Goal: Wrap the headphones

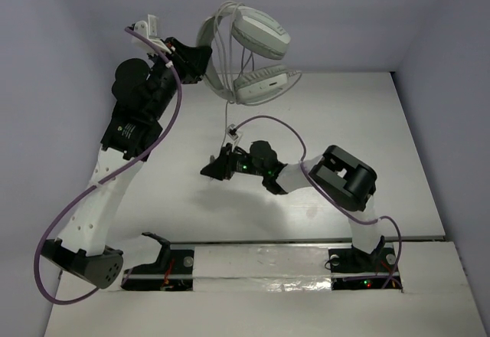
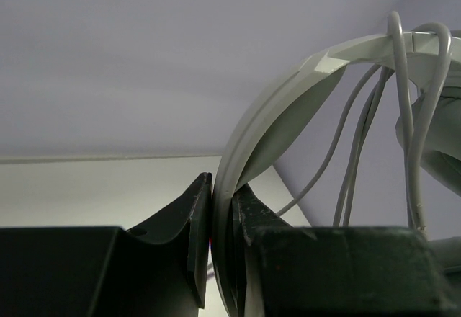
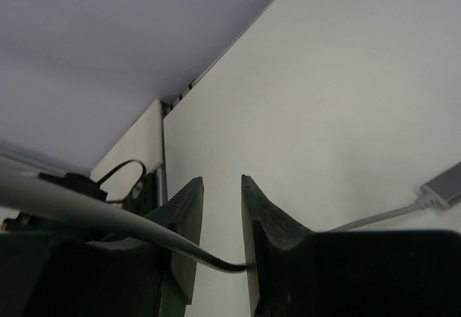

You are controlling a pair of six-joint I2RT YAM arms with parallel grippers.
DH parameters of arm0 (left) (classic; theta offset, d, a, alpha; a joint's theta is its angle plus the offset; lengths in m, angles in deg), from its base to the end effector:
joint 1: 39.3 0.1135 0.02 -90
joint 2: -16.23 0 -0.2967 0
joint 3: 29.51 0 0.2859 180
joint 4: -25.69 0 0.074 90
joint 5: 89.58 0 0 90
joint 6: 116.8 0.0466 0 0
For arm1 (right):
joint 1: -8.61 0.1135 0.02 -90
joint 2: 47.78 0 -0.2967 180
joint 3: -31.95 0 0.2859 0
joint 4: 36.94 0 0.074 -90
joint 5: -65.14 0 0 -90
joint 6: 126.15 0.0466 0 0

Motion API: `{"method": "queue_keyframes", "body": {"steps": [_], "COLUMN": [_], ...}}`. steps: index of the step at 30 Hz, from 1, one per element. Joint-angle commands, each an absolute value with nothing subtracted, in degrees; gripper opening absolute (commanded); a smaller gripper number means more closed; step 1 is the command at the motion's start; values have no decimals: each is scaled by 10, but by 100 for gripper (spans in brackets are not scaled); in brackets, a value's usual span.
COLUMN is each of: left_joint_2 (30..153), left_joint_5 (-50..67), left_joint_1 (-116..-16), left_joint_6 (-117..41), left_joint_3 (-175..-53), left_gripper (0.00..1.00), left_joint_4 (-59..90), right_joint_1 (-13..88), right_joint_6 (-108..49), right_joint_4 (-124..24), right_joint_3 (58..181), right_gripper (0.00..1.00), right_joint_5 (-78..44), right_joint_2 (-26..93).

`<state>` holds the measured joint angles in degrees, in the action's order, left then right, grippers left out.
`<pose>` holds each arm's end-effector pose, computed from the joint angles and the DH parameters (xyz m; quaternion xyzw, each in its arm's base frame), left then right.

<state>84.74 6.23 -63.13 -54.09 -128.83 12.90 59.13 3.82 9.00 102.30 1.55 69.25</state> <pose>0.2463 -0.1139 0.5732 0.0233 0.5879 -0.3755 0.7161 0.2807 0.3734 0.1683 -0.2235 0.6752 0.6001 0.3661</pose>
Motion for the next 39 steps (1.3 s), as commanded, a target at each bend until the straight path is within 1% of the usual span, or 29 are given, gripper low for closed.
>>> {"method": "queue_keyframes", "body": {"steps": [1, 3, 6, 8, 9, 15, 19, 24, 29, 30, 31, 33, 34, 35, 37, 39], "left_joint_2": [821, 824, 832, 836, 836, 843, 846, 852, 864, 865, 866, 871, 873, 877, 882, 884], "left_joint_5": [-24, -29, -30, -27, -27, -46, -61, -96, -97, -97, -99, -106, -107, -107, -119, -157], "left_joint_1": [-629, -629, -629, -629, -629, -629, -629, -629, -623, -623, -623, -617, -617, -617, -617, -617], "left_joint_6": [-548, -549, -553, -554, -554, -538, -525, -507, -502, -497, -496, -493, -493, -491, -480, -465], "left_joint_3": [-1285, -1271, -1269, -1271, -1273, -1300, -1314, -1332, -1352, -1358, -1361, -1363, -1363, -1364, -1361, -1340], "left_gripper": [0, 0, 0, 0, 0, 0, 0, 0, 0, 0, 0, 0, 0, 0, 0, 0], "left_joint_4": [213, 224, 224, 224, 224, 207, 205, 202, 194, 193, 191, 190, 189, 188, 187, 197], "right_joint_1": [621, 621, 621, 621, 621, 621, 621, 621, 621, 621, 621, 621, 621, 621, 621, 627], "right_joint_6": [35, 40, 51, 59, 60, 61, 79, 102, 110, 110, 110, 118, 122, 124, 125, 132], "right_joint_4": [137, 154, 166, 174, 181, 181, 219, 261, 275, 279, 280, 299, 304, 305, 300, 285], "right_joint_3": [1004, 986, 986, 989, 989, 979, 946, 914, 896, 892, 885, 875, 870, 863, 855, 838], "right_gripper": [35, 37, 36, 44, 45, 47, 50, 50, 50, 48, 41, 34, 21, 14, 3, 0], "right_joint_5": [38, 40, 48, 58, 57, 54, 42, 26, 12, 8, 1, -6, -7, -10, -18, -28], "right_joint_2": [671, 672, 683, 695, 698, 701, 702, 713, 717, 715, 713, 710, 711, 711, 699, 686]}}
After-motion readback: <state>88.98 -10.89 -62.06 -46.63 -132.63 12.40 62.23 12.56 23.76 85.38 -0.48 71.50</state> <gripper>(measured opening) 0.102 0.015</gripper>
